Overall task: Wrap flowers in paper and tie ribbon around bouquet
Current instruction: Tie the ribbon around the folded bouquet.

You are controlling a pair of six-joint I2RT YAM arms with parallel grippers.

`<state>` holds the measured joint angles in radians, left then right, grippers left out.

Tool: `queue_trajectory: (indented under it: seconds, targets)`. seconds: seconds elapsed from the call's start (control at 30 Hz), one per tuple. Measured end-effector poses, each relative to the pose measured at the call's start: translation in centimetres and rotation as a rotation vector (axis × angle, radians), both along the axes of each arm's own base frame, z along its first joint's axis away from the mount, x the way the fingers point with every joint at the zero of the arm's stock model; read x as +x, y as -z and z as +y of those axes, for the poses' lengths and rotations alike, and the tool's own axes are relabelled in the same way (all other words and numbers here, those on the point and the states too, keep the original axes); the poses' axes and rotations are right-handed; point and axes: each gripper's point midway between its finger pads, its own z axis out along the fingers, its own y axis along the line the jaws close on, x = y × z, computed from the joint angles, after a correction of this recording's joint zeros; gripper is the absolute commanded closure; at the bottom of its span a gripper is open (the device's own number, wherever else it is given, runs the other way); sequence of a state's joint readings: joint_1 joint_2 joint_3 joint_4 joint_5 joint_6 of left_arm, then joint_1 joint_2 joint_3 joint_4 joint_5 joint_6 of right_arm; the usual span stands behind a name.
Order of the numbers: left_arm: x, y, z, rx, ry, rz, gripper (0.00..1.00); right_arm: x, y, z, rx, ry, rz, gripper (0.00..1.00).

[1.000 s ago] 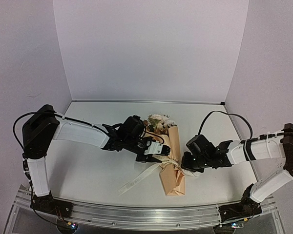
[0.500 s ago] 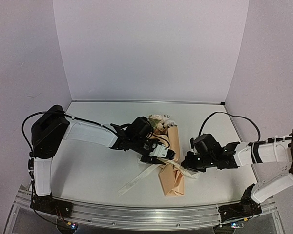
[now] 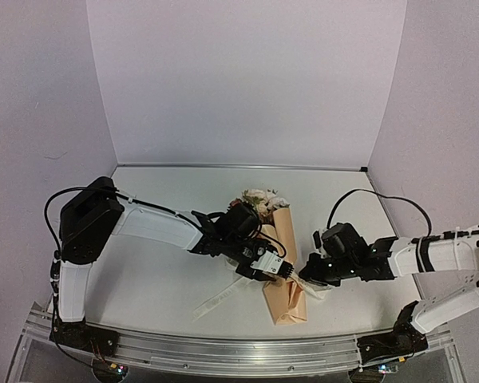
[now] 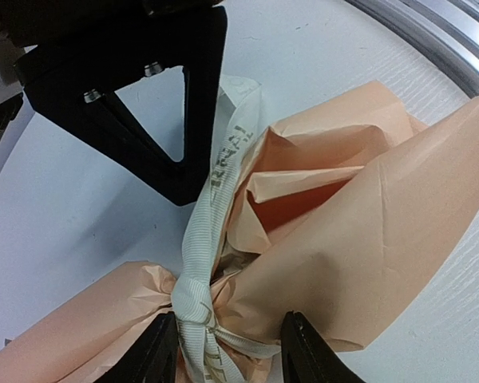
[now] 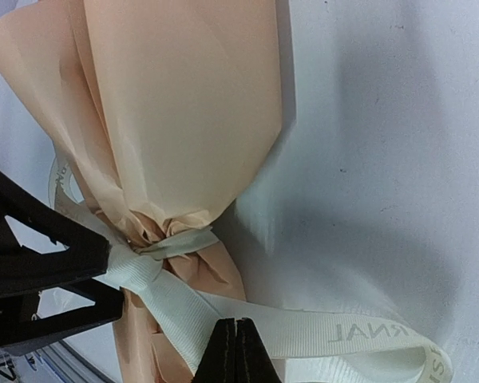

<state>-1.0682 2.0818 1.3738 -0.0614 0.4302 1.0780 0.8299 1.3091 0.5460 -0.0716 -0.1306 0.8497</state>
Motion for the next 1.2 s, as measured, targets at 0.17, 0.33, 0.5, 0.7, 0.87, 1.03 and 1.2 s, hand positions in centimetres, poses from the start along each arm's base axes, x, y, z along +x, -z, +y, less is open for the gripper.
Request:
queue_trajectory:
  seconds: [0.17,0.33,0.5,0.7,0.87,1.03,1.2]
  targets:
    - [0.3,0.1,-0.7,-0.011,0.016,-0.045,0.54,-0.5,-0.2,-0.1,0.005,-0.027,0.001,1.00]
    - [0.9,0.3,-1.0,-0.005,0.020,-0.084,0.61,-1.1,-0.3,-0.3,-0.007,-0.055,0.013,1.00]
    - [0.9,0.4,-0.9,0.003,0.035,-0.113,0.63,-1.4,-0.4,-0.9,-0.059,-0.073,0.027,1.00]
    - [0.7,0.7,-0.8,0.005,0.045,-0.125,0.64,-1.2,-2.0,-2.7,-0.143,-0.074,-0.010,1.00]
    - [0.7,0.8,-0.8,0.006,0.048,-0.129,0.65,-0.8,-2.8,-3.8,-0.194,-0.071,-0.026,1.00]
    - [0.7,0.9,-0.8,0.000,0.046,-0.133,0.65,-0.8,-2.4,-5.5,-0.251,-0.060,-0.014,1.00]
    - [0.7,1.0,-0.6,-0.011,0.044,-0.140,0.65,-0.4,-2.6,-6.9,-0.273,-0.037,-0.016,1.00]
